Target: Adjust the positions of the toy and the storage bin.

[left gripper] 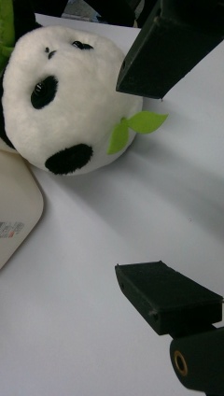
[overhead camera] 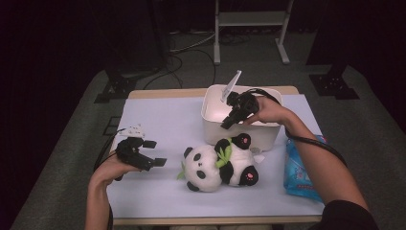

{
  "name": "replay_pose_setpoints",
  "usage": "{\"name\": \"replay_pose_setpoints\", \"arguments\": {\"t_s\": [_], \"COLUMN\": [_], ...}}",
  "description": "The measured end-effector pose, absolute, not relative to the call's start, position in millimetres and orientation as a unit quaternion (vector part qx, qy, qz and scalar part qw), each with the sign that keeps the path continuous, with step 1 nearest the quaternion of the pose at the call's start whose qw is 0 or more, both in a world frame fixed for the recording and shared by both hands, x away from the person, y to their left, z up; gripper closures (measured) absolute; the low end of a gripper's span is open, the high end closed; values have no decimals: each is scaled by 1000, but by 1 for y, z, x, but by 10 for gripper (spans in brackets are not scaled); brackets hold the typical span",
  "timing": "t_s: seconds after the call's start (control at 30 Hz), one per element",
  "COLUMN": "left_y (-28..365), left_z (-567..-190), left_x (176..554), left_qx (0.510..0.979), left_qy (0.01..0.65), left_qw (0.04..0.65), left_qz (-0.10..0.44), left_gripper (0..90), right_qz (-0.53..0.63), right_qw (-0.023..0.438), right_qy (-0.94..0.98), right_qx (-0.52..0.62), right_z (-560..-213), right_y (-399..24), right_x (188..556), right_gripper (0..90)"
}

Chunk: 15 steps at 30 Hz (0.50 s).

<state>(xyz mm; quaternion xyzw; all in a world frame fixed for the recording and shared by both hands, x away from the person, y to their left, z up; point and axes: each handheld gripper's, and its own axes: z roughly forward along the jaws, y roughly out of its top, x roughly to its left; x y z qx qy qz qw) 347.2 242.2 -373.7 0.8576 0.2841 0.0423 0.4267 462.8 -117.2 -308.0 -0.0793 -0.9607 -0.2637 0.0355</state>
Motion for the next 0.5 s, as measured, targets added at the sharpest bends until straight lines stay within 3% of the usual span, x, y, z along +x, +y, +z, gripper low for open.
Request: {"name": "replay_pose_setpoints", "arguments": {"t_s": [0.5], "left_y": [243], "left_z": [-374], "left_x": [348], "left_qx": [858], "left_qy": [284], "left_qw": [426], "left_qz": [43], "left_gripper": [101], "right_qz": [-259], "right_qw": [39], "right_qy": [-963], "right_qx": [-70], "right_z": [-308], "right_y": [-112], "right_x": [456], "right_gripper": [858]}}
